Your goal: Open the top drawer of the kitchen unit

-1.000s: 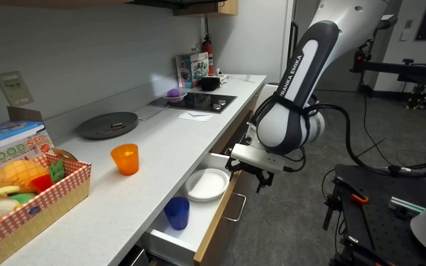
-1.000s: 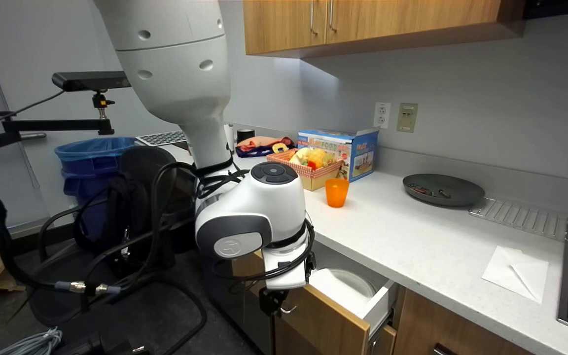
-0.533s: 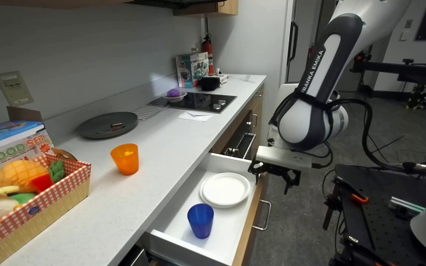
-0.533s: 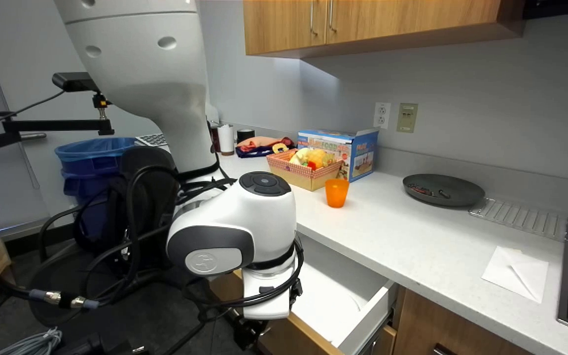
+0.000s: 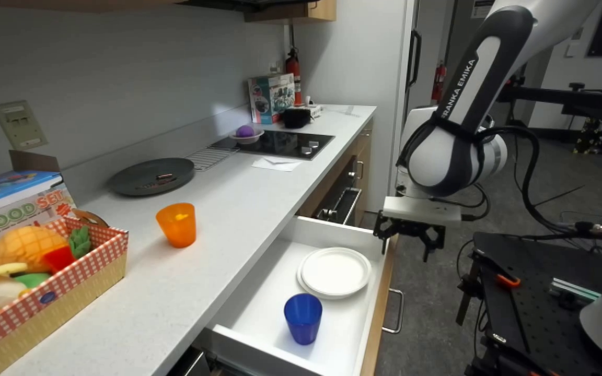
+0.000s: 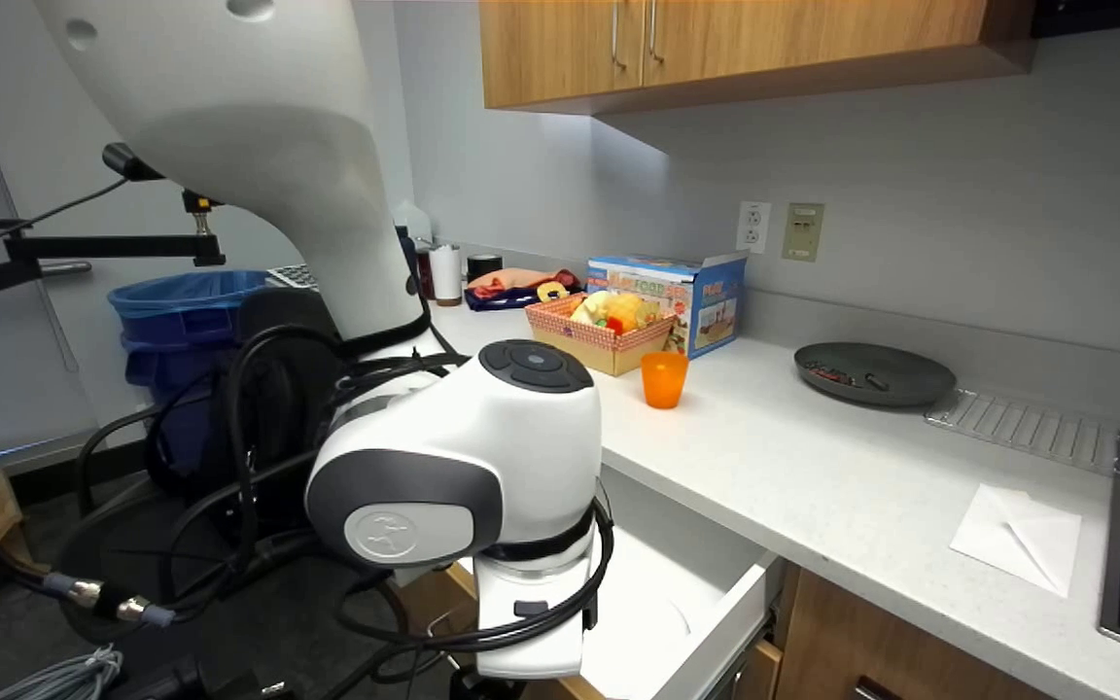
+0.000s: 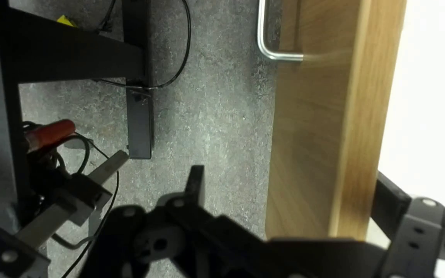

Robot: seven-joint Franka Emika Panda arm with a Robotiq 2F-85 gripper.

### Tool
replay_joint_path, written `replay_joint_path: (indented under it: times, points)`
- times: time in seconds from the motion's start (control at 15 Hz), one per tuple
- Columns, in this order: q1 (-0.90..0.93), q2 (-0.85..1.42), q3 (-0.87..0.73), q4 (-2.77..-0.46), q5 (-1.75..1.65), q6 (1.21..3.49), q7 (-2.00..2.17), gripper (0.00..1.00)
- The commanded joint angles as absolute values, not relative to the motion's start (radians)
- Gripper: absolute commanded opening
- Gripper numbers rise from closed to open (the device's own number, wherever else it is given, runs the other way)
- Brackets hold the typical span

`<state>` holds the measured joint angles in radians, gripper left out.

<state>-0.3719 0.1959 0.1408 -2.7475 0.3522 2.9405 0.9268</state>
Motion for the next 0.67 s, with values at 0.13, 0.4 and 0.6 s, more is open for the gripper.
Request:
replay_joint_path:
  times: [0.13,0.4,0.6]
  points:
    - [-0.223,0.053,-0.063,-2.772,0.322,2.832,0.870,1.00]
    - [-0.188,-0.095,-0.128,-2.809,0.222,2.763,0.884,1.00]
    - [-0.200,-0.170,-0.125,-2.759,0.184,2.673,0.872,1.00]
